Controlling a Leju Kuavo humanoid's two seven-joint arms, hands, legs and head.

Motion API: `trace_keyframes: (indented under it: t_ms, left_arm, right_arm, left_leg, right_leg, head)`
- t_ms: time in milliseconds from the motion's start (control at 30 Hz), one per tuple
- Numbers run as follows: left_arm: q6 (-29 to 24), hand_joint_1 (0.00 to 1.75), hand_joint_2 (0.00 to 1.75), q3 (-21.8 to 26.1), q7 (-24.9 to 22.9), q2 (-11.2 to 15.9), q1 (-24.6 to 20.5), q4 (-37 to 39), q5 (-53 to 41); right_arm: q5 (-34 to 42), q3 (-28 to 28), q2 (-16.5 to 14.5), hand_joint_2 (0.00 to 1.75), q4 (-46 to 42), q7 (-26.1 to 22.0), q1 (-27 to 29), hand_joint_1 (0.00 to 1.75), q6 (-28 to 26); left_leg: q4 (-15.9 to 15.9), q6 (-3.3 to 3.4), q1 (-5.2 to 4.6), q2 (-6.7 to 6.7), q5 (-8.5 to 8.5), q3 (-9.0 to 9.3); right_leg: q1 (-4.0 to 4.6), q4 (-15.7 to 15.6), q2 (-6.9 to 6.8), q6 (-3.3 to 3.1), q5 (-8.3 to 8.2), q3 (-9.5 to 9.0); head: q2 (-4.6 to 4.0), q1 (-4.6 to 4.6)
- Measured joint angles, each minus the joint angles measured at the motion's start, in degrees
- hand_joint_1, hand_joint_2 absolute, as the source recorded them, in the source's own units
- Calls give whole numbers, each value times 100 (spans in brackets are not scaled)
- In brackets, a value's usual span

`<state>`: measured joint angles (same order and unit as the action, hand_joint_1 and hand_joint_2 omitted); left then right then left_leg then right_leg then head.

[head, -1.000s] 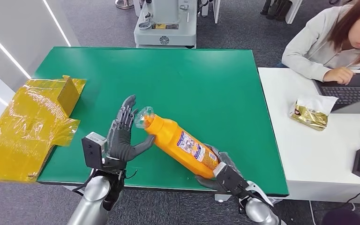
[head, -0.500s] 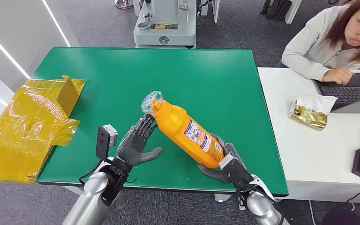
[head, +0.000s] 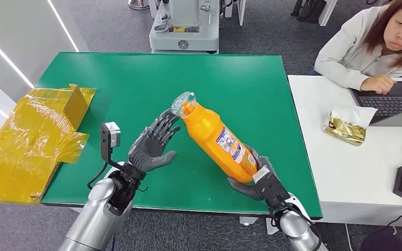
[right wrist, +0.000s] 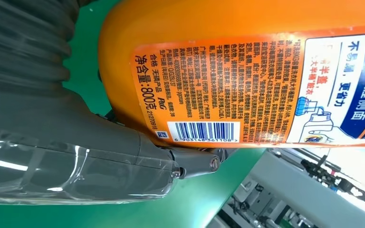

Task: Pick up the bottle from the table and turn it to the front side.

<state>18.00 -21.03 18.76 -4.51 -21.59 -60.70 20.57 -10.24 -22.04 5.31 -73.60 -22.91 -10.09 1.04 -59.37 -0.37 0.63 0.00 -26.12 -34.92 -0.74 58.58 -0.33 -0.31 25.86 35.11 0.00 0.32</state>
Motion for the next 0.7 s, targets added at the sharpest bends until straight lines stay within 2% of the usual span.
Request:
trace_keyframes:
  t_ms: [67, 133, 333, 567, 700]
  left_arm:
    - [-748, 0, 175, -47, 224, -59, -222, -6, -510]
    - [-1185, 0, 175, -128, 376, -184, -470, 136, -826]
    - [-1383, 0, 175, -381, 579, -561, -862, 781, -1002]
    - [-1724, 0, 175, -554, 608, -708, -1075, 1233, -1312]
    - [-1526, 0, 175, -647, 525, -748, -1143, 1528, -1255]
  right_arm:
    - [100, 15, -37, 175, -55, -39, 13, 175, -29]
    - [172, 16, -93, 175, -91, -47, -7, 175, -43]
    - [250, 5, -244, 175, -104, 39, -180, 175, -36]
    - [266, 10, -290, 175, -104, 193, -244, 175, 2]
    - [254, 18, -298, 175, -103, 226, -228, 175, 25]
  left_leg:
    - [0, 0, 0, 0, 1, 0]
    - [0, 2, -1, -2, 2, 0]
    - [-3, 5, -2, 2, 4, 0]
    - [-2, 5, -1, 2, 3, -3]
    - [-2, 5, -1, 4, 3, -2]
  right_leg:
    - [0, 0, 0, 0, -2, -1]
    - [-1, 0, -2, 1, -4, -3]
    - [-2, -1, 3, 3, -7, -3]
    - [-1, -1, 2, 2, -6, 1]
    - [-1, -1, 4, 2, -6, 3]
  head:
    - [0, -1]
    - [0, 0]
    - [0, 1]
    - [0, -1]
    - [0, -1]
